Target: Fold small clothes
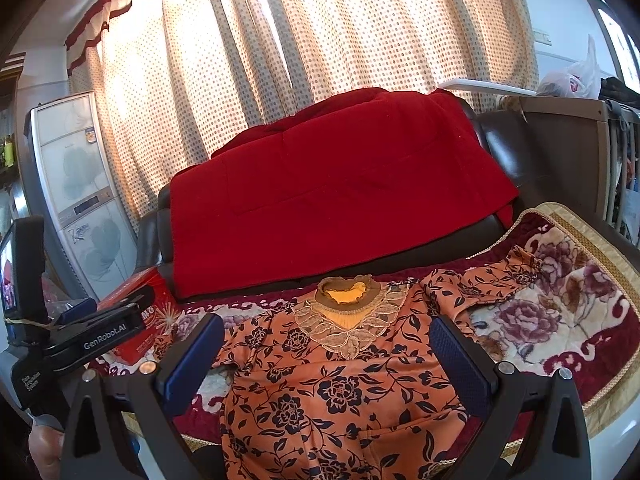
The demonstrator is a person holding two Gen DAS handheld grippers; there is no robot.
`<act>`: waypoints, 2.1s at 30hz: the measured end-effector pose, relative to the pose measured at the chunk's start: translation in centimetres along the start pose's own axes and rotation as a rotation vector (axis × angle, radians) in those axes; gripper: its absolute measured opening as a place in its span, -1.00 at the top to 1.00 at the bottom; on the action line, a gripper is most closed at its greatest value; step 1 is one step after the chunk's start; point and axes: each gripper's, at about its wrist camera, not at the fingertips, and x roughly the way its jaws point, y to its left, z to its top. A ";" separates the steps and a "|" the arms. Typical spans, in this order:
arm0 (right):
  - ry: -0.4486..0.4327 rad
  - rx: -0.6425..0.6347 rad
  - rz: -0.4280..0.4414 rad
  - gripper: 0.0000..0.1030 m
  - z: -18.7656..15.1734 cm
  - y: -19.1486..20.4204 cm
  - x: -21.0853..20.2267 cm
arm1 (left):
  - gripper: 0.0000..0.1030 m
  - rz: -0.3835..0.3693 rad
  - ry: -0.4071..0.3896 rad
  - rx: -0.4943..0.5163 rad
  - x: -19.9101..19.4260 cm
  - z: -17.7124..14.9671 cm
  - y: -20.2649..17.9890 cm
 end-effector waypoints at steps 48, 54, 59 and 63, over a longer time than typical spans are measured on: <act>-0.156 0.757 -0.131 0.87 3.1 -41.3 30.6 | -1.00 0.021 0.392 -0.042 32.3 -4.1 -5.0; -0.151 0.579 0.195 0.87 7.6 -26.5 27.8 | -1.00 0.097 0.349 -0.107 31.2 -2.7 -1.1; -0.071 0.466 0.123 0.83 8.1 -18.6 27.7 | -1.00 0.159 0.258 -0.141 29.9 -3.9 1.7; -0.024 0.318 -0.163 -0.92 5.8 -20.8 26.6 | -1.00 0.020 0.378 -0.114 31.6 -5.0 0.7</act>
